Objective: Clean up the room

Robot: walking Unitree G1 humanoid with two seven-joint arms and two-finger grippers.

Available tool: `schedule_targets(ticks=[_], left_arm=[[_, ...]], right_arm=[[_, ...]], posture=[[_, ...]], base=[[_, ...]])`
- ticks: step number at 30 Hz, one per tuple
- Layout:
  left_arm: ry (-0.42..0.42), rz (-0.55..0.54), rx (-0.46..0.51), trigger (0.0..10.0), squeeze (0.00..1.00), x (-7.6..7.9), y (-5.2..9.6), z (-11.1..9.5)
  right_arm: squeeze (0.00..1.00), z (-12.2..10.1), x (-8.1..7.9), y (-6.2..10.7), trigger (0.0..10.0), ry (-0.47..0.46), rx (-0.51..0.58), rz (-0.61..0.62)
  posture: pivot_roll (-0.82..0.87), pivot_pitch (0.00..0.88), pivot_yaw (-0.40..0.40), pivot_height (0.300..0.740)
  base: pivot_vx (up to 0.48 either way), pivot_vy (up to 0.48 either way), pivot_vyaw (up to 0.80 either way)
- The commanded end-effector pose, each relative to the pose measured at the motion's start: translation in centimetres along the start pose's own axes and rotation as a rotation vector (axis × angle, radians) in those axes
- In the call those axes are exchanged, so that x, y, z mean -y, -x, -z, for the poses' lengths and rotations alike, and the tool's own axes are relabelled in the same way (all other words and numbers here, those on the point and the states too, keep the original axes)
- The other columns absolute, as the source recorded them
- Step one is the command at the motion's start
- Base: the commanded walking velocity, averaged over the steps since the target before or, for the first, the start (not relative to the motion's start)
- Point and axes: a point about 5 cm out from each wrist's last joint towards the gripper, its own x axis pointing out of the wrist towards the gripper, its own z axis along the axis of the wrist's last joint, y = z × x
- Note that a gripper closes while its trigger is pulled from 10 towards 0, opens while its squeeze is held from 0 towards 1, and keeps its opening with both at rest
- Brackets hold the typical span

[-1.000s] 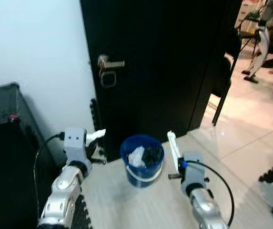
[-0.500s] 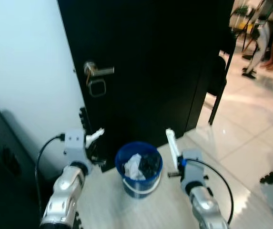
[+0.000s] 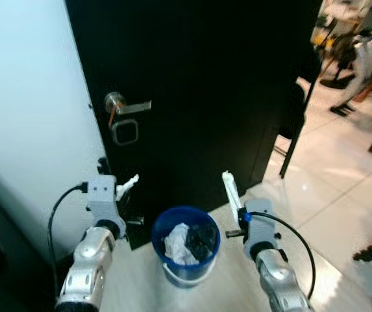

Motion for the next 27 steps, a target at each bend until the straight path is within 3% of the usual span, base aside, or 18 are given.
schedule_targets(ticks=[1, 4, 23, 27], left_arm=[[-0.001, -0.016, -0.020, 10.0, 0.00, -0.53, 0.26, 0.52], [-0.003, -0.015, -0.021, 10.0, 0.00, -0.54, 0.25, 0.54], [-0.010, -0.014, -0.020, 10.0, 0.00, -0.68, 0.33, 0.58], [-0.034, 0.017, -0.054, 10.0, 0.00, -0.11, 0.21, 0.97]], right_arm=[[0.00, 0.14, -0.38, -0.09, 10.0, -0.007, -0.018, -0.001], [0.00, 0.19, -0.37, -0.04, 10.0, -0.006, -0.020, 0.000], [0.00, 0.16, -0.67, -0.01, 10.0, -0.009, -0.009, -0.023], [0.00, 0.15, -0.64, -0.07, 10.0, -0.005, -0.012, -0.021]], posture=[[0.04, 0.001, 0.005, 0.740], [0.04, 0.001, 0.005, 0.740], [0.05, 0.004, 0.004, 0.740], [0.05, 0.005, 0.005, 0.740]], base=[[0.349, 0.000, -0.80], [0.349, 0.000, -0.80], [0.344, 0.000, 0.00], [0.142, 0.000, 0.00]])
